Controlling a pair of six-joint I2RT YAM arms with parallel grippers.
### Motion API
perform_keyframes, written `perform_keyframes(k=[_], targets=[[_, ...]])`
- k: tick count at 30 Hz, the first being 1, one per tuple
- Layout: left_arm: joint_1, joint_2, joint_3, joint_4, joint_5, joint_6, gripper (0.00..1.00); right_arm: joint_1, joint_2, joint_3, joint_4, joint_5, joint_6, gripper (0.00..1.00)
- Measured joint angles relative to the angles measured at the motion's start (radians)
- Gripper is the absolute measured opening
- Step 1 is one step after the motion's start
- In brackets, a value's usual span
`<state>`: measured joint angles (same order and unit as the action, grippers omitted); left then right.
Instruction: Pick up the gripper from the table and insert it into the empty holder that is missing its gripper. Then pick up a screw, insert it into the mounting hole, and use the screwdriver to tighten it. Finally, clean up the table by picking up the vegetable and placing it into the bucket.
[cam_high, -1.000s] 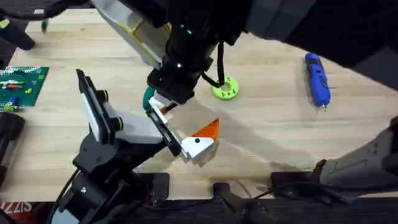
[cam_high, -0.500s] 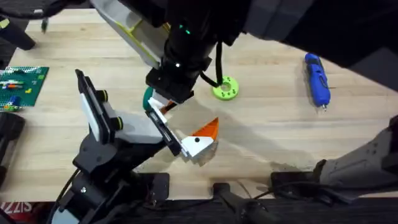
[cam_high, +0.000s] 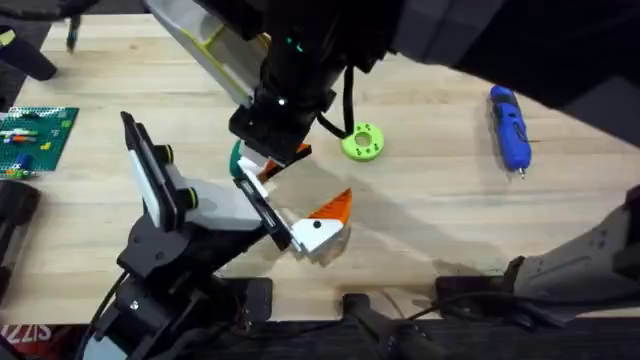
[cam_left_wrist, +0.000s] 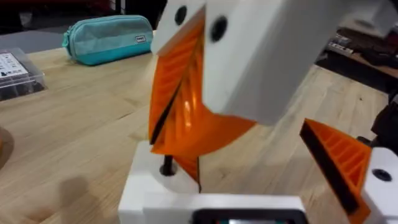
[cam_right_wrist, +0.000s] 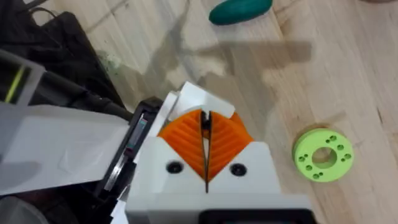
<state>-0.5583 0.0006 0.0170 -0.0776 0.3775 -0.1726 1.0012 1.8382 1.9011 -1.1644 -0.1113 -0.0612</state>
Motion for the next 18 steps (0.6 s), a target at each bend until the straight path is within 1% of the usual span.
perform_keyframes(k=[8,18], targets=[[0.0,0.002,0.0,-0.001,-0.001,-0.026,0.984,-0.001,0.025,0.017,-0.011,-0.014,0.0,0.01],[0.0,0.006,0.0,-0.001,-0.001,-0.031,0.984,-0.001,0.027,0.017,-0.014,-0.005,0.0,0.01]])
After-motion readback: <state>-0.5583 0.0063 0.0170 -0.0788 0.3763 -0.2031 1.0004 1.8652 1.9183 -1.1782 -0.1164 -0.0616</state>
